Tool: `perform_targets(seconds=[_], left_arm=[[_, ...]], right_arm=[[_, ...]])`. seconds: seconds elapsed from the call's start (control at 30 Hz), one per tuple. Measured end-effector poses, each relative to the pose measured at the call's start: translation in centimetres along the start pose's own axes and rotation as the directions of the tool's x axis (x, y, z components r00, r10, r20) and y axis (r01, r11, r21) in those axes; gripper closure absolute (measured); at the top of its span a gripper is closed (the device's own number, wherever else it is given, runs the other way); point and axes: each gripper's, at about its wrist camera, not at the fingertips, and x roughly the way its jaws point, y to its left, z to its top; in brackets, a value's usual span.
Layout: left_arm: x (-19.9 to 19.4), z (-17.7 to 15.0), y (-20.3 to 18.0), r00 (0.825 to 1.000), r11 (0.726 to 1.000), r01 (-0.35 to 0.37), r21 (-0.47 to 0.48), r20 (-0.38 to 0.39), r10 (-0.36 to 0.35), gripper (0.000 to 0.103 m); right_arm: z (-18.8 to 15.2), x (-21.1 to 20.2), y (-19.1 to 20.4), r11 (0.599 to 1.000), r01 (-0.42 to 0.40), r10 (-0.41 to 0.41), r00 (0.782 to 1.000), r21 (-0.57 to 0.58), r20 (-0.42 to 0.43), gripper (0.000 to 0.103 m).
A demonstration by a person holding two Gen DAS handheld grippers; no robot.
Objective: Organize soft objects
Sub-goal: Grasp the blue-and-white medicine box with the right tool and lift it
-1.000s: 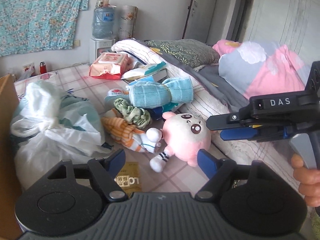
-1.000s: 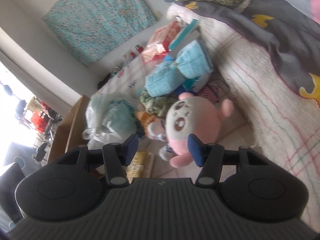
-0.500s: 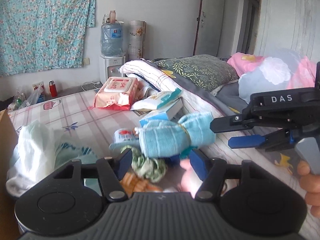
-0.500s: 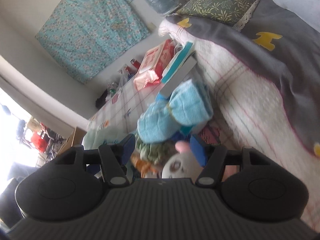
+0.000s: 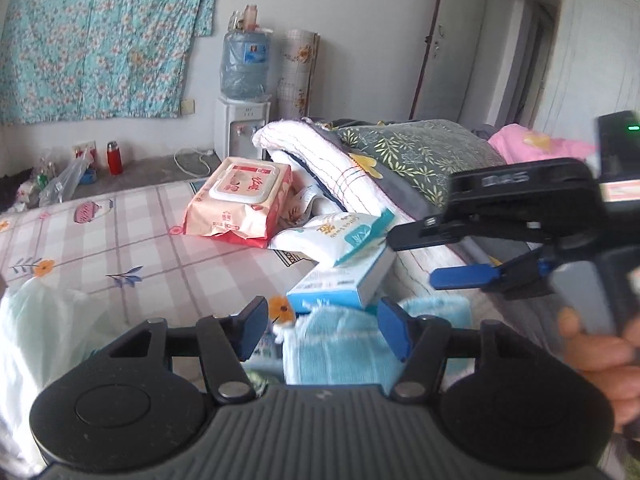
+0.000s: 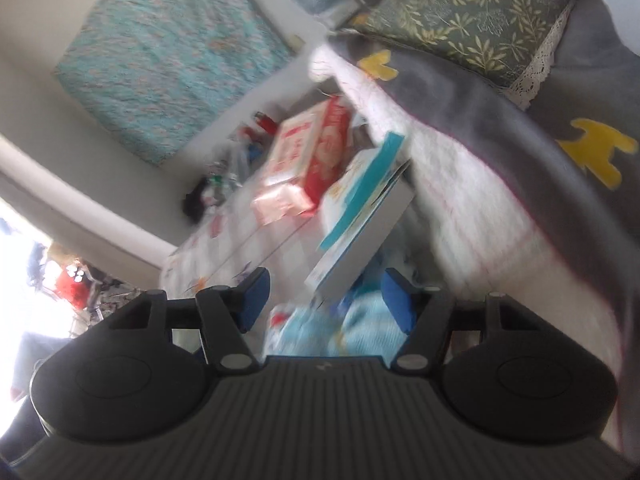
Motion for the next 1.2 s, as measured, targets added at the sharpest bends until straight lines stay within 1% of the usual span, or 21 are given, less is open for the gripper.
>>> perform_targets(seconds=[0.1, 0.17, 0.23, 0.3, 0.37, 0.43, 0.5, 0.53, 0.6, 0.7, 0.83, 0.97, 1.03, 1.1, 1.2], left_arm=[[1.3, 0.3, 0.3, 1.000, 1.000, 0.012, -0.024, -0.023, -0.013, 0.041], [1.7, 0.2, 0.4, 0.999, 0.999, 0.016, -0.029, -0.035, -0.017, 0.041], [2.1, -0.1, 0.6, 0.999, 0.999, 0.016, -0.034, -0.044, -0.018, 0.041], [2.2, -0.2, 0.8, 0.998, 0.999, 0.024, -0.038, -0.049, -0.026, 0.041], [2.1, -0.3, 1.0, 0.998, 0.999, 0.035, -0.041, -0.047, -0.037, 0.040], [2.1, -0.1, 1.0, 0.998, 0.998, 0.045, -0.044, -0.048, -0.047, 0.034], [1.8, 0.0, 1.0, 0.997, 0.997, 0.060, -0.054, -0.041, -0.062, 0.028], [1.6, 0.1, 0.9, 0.997, 0.996, 0.068, -0.059, -0.036, -0.070, 0.026], [1.1, 0.3, 0.7, 0.996, 0.994, 0.086, -0.066, -0.028, -0.088, 0.019], [0.4, 0.5, 0.3, 0.992, 0.989, 0.127, -0.076, -0.018, -0.129, 0.015], [-0.3, 0.4, -0.1, 0.983, 0.979, 0.174, -0.105, -0.035, -0.179, 0.015], [-1.7, 0.0, -0.2, 0.974, 0.969, 0.220, -0.113, -0.030, -0.225, 0.015], [-2.5, -0.2, -0.2, 0.969, 0.964, 0.241, -0.109, -0.028, -0.245, 0.016], [-3.4, -0.4, -0.3, 0.966, 0.962, 0.253, -0.104, -0.032, -0.257, 0.021], [-5.0, -0.7, 0.1, 0.961, 0.956, 0.271, -0.114, -0.033, -0.276, 0.023]], right_arm=[[2.0, 3.5, -0.7, 0.998, 0.067, -0.066, 0.997, 0.019, -0.043, 0.042], [2.6, 5.7, -1.2, 0.996, 0.088, -0.086, 0.993, 0.022, -0.079, 0.046], [3.0, 7.7, -1.8, 0.994, 0.103, -0.098, 0.989, 0.039, -0.115, 0.053], [3.1, 9.1, -2.4, 0.993, 0.093, -0.084, 0.987, 0.067, -0.136, 0.057], [3.1, 9.4, -2.7, 0.994, 0.065, -0.053, 0.991, 0.088, -0.125, 0.068], [3.0, 9.2, -2.8, 0.993, 0.026, -0.013, 0.994, 0.117, -0.109, 0.075], [2.8, 8.6, -2.8, 0.989, -0.026, 0.041, 0.994, 0.144, -0.102, 0.078], [2.5, 8.2, -2.8, 0.988, -0.042, 0.057, 0.994, 0.152, -0.097, 0.080], [2.2, 7.3, -2.5, 0.986, -0.074, 0.087, 0.992, 0.148, -0.089, 0.081], [1.3, 5.2, -1.7, 0.985, -0.116, 0.127, 0.989, 0.125, -0.080, 0.081], [0.0, 2.2, -1.0, 0.978, -0.180, 0.188, 0.979, 0.106, -0.073, 0.083], [-1.8, -1.3, 0.1, 0.972, -0.227, 0.231, 0.971, 0.065, -0.067, 0.084], [-2.7, -2.9, 0.9, 0.970, -0.241, 0.243, 0.968, 0.040, -0.066, 0.084], [-3.6, -4.1, 1.5, 0.966, -0.256, 0.257, 0.964, 0.027, -0.068, 0.084], [-5.2, -6.0, 2.7, 0.961, -0.277, 0.276, 0.958, 0.000, -0.074, 0.084]])
